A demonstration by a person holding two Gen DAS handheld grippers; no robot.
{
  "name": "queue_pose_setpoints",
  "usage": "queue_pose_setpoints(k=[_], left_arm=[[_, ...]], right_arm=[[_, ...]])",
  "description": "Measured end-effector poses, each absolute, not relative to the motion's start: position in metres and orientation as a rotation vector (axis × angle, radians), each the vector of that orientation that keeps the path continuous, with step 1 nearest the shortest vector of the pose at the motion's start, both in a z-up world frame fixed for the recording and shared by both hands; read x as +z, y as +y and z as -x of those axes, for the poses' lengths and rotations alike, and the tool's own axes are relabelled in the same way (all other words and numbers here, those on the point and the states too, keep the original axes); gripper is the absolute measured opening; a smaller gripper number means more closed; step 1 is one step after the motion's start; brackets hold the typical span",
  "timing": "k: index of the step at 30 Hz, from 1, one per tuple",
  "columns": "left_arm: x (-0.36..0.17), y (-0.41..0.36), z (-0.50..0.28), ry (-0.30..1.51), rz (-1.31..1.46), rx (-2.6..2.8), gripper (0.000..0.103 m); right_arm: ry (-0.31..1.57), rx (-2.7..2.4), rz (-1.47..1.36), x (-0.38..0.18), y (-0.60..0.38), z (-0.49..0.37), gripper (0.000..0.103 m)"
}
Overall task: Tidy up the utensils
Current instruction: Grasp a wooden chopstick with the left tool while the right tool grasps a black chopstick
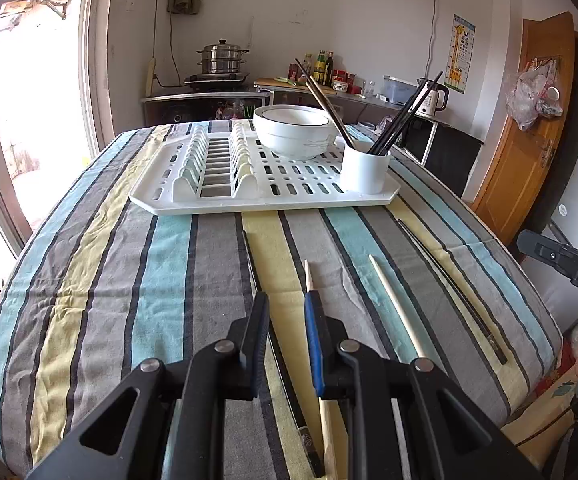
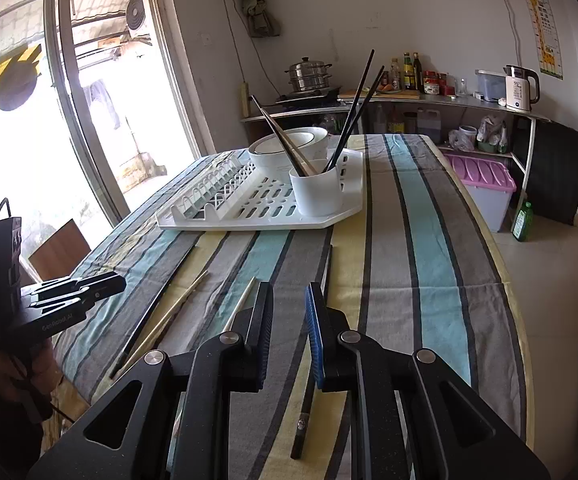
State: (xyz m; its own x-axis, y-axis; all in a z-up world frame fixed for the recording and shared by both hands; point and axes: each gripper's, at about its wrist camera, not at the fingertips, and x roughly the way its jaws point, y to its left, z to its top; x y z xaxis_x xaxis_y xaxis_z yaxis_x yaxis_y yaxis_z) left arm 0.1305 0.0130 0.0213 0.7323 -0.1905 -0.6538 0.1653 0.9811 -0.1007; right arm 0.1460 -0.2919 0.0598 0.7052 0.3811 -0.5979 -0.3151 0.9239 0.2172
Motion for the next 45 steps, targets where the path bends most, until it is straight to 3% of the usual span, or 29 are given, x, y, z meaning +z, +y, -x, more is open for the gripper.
queue_pose_setpoints(k=[24,39,45], left_arm=[[-0.020,0.023,-0.227,0.990,0.032,-0.149,0.019],[-0.020,0.006,-0.240,1.013,-0.050,-0.124,0.019],[-0.020,0.003,-0.245,1.018,-0.072,-0.129,0.014]], right_arm=[[0.950,0.349,0.038,0.007,-0.266,-0.249,0.017],[1.057,0.297,0.130,-0.005,-0.250,-0.275,0.017],[1.083,0.315,0.131,-0.005,-0.247,-0.281,0.006]])
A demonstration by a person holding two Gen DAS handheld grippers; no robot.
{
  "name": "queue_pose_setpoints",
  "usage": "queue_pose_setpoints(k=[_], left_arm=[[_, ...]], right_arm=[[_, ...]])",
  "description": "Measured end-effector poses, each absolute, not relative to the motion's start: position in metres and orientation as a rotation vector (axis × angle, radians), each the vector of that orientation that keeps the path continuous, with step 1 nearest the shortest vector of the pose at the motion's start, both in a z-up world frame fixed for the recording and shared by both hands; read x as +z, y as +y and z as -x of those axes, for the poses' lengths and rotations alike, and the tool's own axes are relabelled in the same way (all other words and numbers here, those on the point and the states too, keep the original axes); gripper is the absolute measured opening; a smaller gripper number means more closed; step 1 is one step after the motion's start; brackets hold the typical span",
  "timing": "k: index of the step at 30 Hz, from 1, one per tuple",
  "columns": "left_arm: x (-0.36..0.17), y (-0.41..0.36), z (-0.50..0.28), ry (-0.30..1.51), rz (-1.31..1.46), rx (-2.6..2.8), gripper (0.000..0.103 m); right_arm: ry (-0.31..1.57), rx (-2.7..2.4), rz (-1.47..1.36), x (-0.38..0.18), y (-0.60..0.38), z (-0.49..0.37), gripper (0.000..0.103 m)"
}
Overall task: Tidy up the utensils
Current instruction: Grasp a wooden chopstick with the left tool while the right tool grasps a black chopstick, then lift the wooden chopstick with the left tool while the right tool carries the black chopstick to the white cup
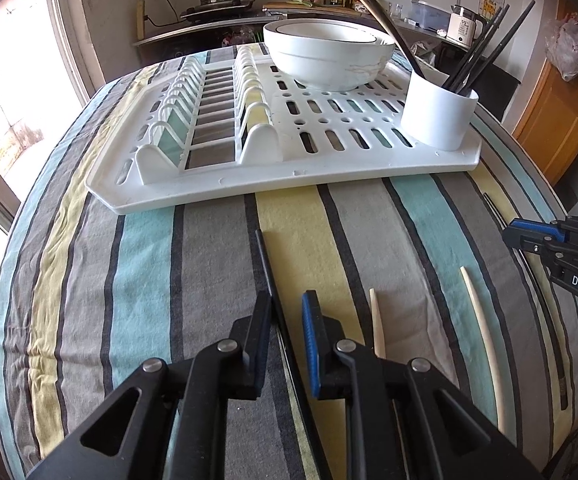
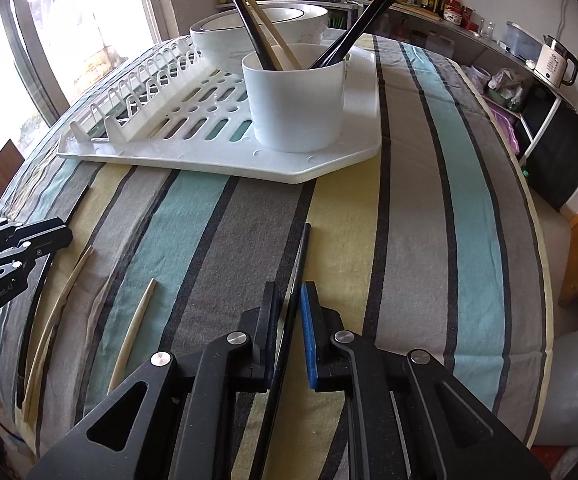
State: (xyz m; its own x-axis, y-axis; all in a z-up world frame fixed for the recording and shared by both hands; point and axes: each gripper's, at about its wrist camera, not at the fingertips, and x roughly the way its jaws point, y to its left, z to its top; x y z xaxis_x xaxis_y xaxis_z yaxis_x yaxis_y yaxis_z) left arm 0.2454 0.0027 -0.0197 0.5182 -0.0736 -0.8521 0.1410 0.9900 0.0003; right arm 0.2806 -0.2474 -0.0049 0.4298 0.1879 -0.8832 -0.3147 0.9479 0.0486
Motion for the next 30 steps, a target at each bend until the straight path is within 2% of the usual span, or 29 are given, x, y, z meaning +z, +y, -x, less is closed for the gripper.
queue_pose_setpoints(k=[3,14,30], left_arm=[[-0.020,0.003,-0.248,1.024,-0.073,-0.136,0.007],[-0.011,0.013,-0.247,1.017,-0.022,-0.167,0.007],[0.055,0.024,-0.219,0.860,0.011,-0.197,0.006]], right_arm=[[1.086,0.320,0.116,-0.005,-0.248,-0.282,0.006],[1.031,0.357,0.055,0.010,-0.253,-0.272,0.006],[0.851,0.364,-0.038,0.070,-0.274,-0.248,0.005]])
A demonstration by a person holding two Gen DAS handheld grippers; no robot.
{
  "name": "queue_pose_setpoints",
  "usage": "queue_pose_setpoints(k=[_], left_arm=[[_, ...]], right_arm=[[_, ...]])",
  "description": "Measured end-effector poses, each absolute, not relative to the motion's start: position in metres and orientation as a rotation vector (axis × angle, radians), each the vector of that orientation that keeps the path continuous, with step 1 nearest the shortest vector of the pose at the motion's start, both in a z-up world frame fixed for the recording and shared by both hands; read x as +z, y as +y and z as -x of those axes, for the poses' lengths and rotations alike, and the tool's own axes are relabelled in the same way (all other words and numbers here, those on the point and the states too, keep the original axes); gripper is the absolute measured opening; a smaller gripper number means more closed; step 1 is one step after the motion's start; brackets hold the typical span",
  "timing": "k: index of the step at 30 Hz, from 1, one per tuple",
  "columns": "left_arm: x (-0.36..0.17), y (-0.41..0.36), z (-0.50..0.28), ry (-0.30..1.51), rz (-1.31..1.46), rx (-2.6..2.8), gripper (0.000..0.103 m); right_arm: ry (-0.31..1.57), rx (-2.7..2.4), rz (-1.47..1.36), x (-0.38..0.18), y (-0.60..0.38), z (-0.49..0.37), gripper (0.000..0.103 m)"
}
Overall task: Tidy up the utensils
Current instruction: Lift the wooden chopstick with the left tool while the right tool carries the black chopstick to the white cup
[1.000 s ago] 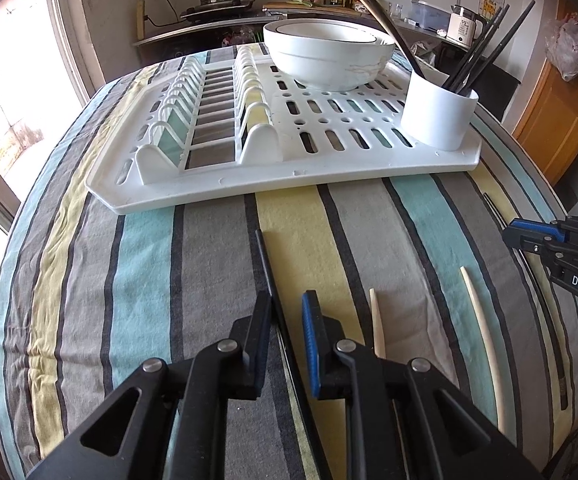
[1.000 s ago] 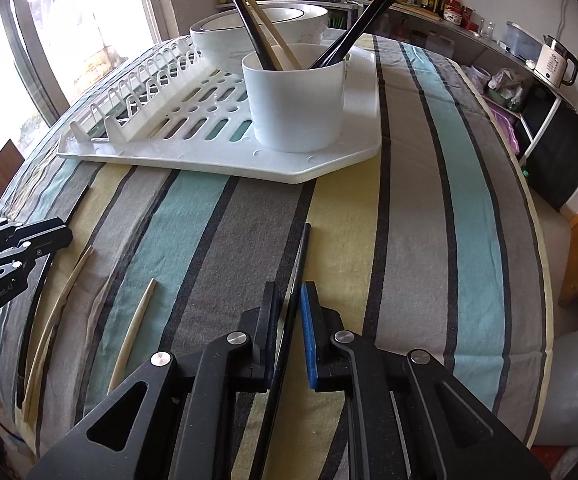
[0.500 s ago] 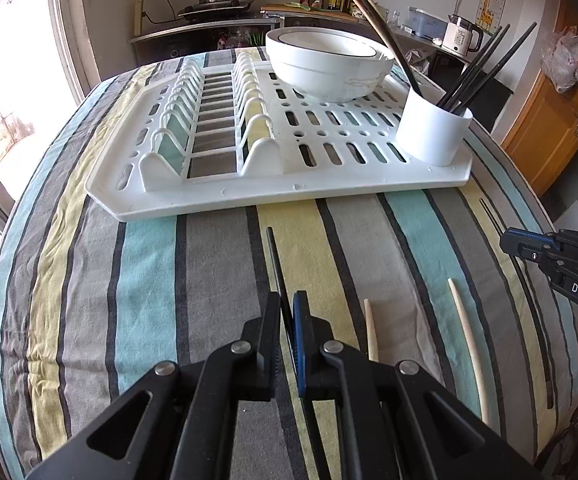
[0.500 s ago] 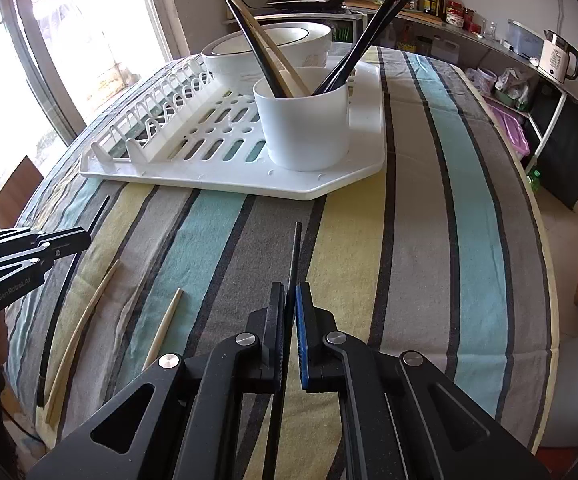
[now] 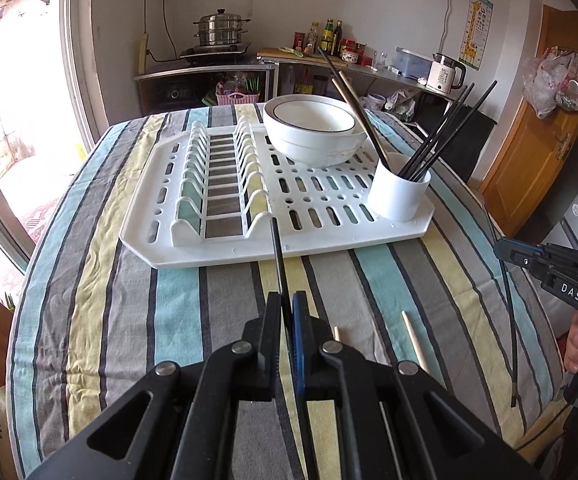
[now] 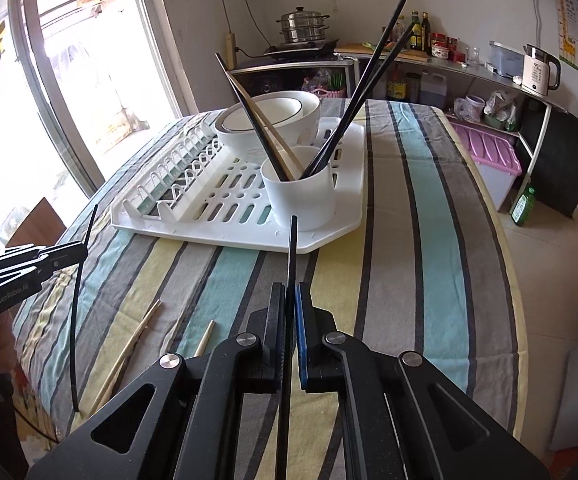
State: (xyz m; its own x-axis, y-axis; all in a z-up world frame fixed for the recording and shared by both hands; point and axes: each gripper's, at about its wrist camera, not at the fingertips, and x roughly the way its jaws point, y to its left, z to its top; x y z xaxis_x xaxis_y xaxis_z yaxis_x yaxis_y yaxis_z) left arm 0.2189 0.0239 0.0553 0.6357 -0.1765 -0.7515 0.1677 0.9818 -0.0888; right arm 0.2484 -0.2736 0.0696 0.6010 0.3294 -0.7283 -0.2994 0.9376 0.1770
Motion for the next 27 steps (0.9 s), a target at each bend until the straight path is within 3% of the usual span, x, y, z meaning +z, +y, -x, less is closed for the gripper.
queue_pose_setpoints(k=[10,27], left_arm=[[0.095,0.027,-0.198,0.756,0.006,-0.204,0.005],[0.124,0.031,-0.172,0.673,0.018,-0.210,0.005]], right_arm=[[0.699,0.379,-0.075,0.112,-0.283,-0.218,0.005],[0.608,0.380,-0.089,0.137,-0.292,-0.188,0.005]])
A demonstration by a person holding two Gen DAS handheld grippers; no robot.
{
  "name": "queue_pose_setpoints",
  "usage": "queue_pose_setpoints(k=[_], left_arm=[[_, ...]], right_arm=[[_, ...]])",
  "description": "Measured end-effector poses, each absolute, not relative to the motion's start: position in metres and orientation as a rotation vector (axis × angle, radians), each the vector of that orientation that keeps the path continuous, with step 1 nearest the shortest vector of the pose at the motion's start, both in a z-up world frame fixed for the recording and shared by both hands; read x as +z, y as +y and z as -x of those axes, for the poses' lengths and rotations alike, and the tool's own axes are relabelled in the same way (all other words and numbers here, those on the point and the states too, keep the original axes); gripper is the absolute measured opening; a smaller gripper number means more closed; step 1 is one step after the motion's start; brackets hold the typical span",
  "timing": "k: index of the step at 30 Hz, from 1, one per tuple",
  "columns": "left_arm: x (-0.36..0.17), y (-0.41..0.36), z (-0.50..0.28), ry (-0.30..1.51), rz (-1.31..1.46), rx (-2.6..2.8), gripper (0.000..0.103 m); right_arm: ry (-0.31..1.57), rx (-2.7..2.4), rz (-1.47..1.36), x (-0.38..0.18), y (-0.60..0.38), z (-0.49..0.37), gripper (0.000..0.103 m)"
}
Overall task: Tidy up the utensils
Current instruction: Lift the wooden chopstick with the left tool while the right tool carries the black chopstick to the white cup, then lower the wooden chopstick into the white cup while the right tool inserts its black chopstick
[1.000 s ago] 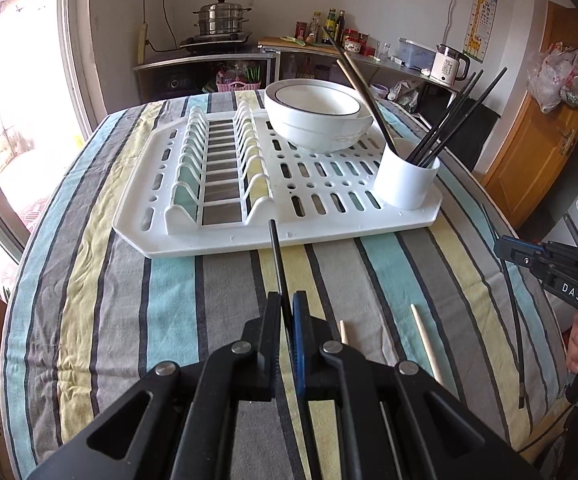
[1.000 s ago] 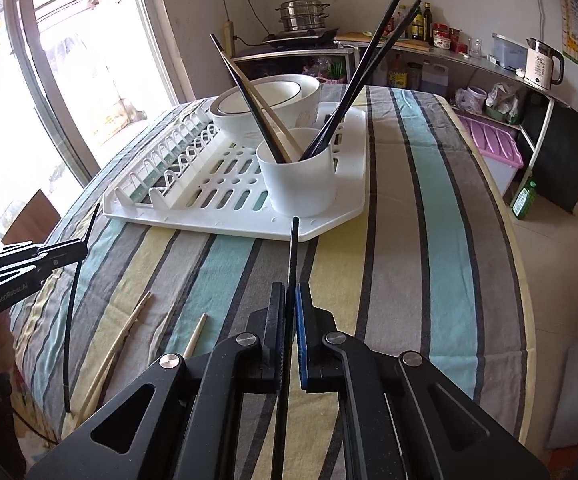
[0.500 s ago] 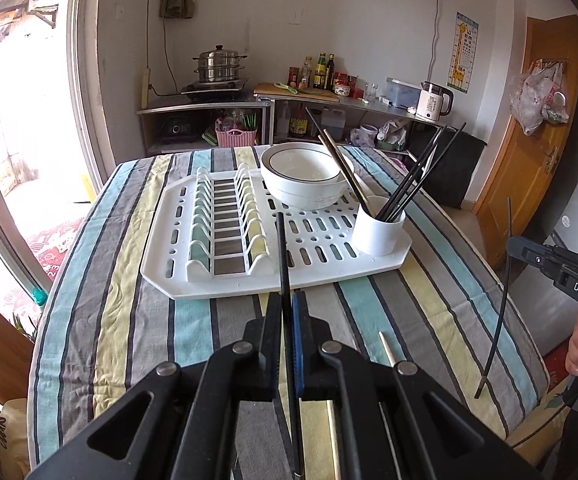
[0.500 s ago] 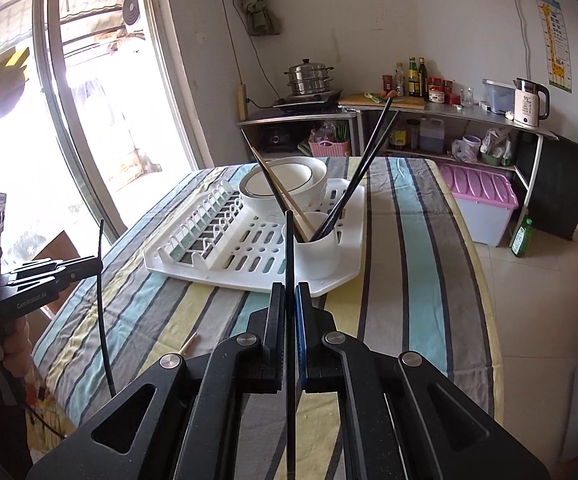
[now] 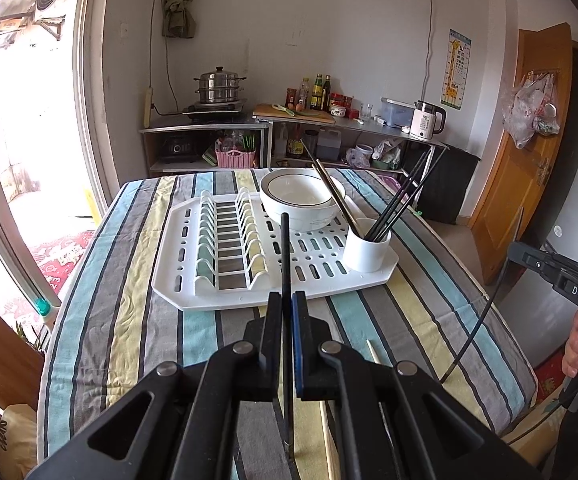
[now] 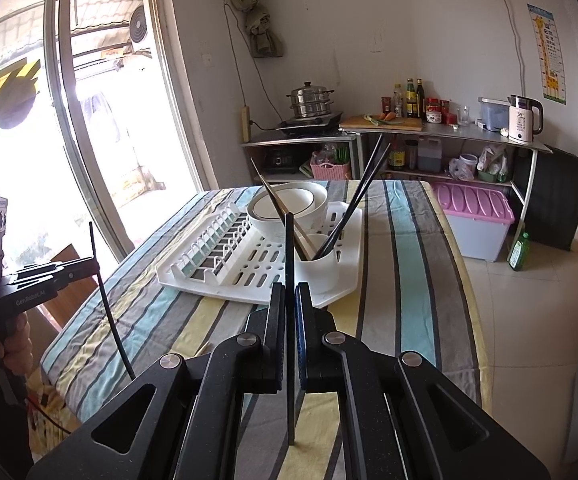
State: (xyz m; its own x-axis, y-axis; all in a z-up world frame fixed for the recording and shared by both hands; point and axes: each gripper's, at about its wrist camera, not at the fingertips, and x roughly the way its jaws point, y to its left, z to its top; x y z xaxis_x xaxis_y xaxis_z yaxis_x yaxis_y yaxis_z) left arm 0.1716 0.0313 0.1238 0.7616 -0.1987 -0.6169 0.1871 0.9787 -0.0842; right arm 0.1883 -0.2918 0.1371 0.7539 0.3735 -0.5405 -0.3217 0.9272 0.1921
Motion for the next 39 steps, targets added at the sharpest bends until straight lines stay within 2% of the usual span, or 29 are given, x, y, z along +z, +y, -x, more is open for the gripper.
queue_pose_setpoints(k=[14,39], left_arm=[[0.147,0.022,-0.192,0.645,0.039,-0.253,0.005],[0.204,-0.051,-0.292,0.603,0.037,-0.375,0.005]], right_arm=[[0.563,0.365,-0.079,0.154,-0.293,-0.198,0.005],[0.472,0.362,-0.097,0.200,-0.287,-0.267,0.005]])
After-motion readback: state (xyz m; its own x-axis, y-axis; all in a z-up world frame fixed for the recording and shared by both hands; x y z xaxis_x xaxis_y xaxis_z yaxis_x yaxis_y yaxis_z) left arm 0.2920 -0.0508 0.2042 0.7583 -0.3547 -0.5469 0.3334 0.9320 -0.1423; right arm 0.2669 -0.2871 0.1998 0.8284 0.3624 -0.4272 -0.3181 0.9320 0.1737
